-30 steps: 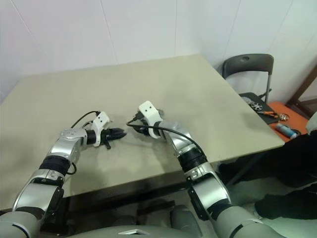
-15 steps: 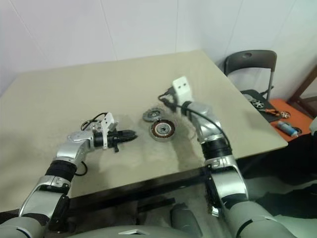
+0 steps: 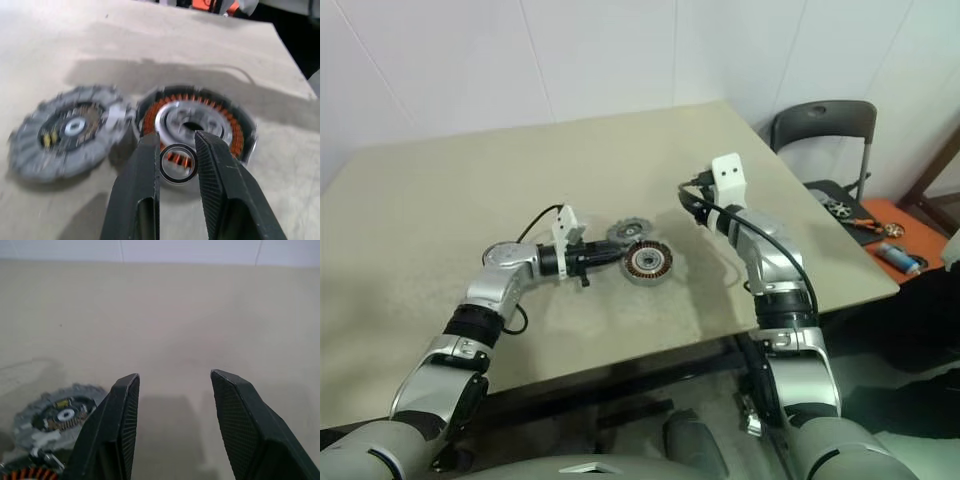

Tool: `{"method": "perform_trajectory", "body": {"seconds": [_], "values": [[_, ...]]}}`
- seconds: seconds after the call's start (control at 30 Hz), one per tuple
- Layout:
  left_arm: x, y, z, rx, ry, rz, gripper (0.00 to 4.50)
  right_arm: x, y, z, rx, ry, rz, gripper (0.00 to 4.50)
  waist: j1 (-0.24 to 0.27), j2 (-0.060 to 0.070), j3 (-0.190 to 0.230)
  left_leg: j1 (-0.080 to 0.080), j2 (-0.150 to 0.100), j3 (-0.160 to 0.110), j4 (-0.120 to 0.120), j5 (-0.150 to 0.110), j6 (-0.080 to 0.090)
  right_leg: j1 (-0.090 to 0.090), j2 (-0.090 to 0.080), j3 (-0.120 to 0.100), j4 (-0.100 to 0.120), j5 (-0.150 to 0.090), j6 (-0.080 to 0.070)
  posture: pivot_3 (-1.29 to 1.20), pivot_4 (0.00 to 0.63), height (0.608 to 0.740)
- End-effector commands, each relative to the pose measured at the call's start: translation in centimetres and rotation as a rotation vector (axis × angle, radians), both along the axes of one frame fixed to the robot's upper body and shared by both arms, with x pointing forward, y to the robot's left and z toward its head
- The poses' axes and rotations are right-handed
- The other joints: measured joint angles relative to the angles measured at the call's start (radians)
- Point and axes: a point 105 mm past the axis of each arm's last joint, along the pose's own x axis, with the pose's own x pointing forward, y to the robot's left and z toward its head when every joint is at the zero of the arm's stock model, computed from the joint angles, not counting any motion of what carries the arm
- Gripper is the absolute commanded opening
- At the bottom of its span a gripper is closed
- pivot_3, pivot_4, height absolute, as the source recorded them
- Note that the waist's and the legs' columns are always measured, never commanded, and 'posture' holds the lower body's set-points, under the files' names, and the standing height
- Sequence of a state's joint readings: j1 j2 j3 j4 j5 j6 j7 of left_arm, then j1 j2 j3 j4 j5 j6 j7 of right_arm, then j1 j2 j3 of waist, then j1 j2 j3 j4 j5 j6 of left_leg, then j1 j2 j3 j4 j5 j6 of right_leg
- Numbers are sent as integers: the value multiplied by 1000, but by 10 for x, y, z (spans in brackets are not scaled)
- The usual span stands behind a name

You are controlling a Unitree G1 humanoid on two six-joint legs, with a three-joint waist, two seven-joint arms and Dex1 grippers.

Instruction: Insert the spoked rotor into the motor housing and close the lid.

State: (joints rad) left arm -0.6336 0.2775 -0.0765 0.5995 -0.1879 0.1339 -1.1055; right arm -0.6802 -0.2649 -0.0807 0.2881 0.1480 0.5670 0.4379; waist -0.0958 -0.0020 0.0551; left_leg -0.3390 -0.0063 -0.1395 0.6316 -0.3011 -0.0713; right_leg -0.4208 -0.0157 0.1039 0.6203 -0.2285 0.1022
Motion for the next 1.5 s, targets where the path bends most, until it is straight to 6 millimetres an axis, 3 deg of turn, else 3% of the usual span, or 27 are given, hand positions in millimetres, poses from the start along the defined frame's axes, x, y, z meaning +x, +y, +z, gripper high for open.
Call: {"method": "perform_trajectory", "body": {"seconds": [0.03,0.3,0.47,0.63,0.97,1.43,1.5], "values": [[4,-8,20,-58,-59,-29,690,-1,6,16,0,-60,8,2372,1,0,0,0,0,0,0,0,0,0,0,0,0,0,0,0,0,740],[13,-33,1,13,-127,9,690,-4,6,9,-9,-49,-7,2372,3,0,0,0,0,0,1,0,0,0,0,0,0,0,0,0,0,740],[10,-53,-6,16,-129,-10,690,-6,7,3,-23,-39,-8,2372,3,0,0,0,0,0,1,0,0,0,0,0,0,0,0,0,0,740],[10,-62,-8,15,-122,-21,690,-7,6,4,-29,-41,-11,2372,2,0,0,1,0,0,1,0,0,2,0,0,0,0,0,0,0,740],[7,-51,-19,36,-98,-9,690,-8,1,1,-35,-36,-32,2372,2,0,0,1,0,0,2,0,0,2,0,0,1,0,0,0,0,740],[-4,-54,-29,40,-37,-78,690,-7,3,-3,-37,-25,-37,2372,1,0,0,3,0,0,2,0,0,4,0,0,1,0,0,0,0,740],[-4,-53,-28,36,-28,-76,1416,-8,2,-4,-37,-24,-39,2372,1,0,0,5,0,0,2,0,0,6,0,0,1,0,0,0,0,740]]}}
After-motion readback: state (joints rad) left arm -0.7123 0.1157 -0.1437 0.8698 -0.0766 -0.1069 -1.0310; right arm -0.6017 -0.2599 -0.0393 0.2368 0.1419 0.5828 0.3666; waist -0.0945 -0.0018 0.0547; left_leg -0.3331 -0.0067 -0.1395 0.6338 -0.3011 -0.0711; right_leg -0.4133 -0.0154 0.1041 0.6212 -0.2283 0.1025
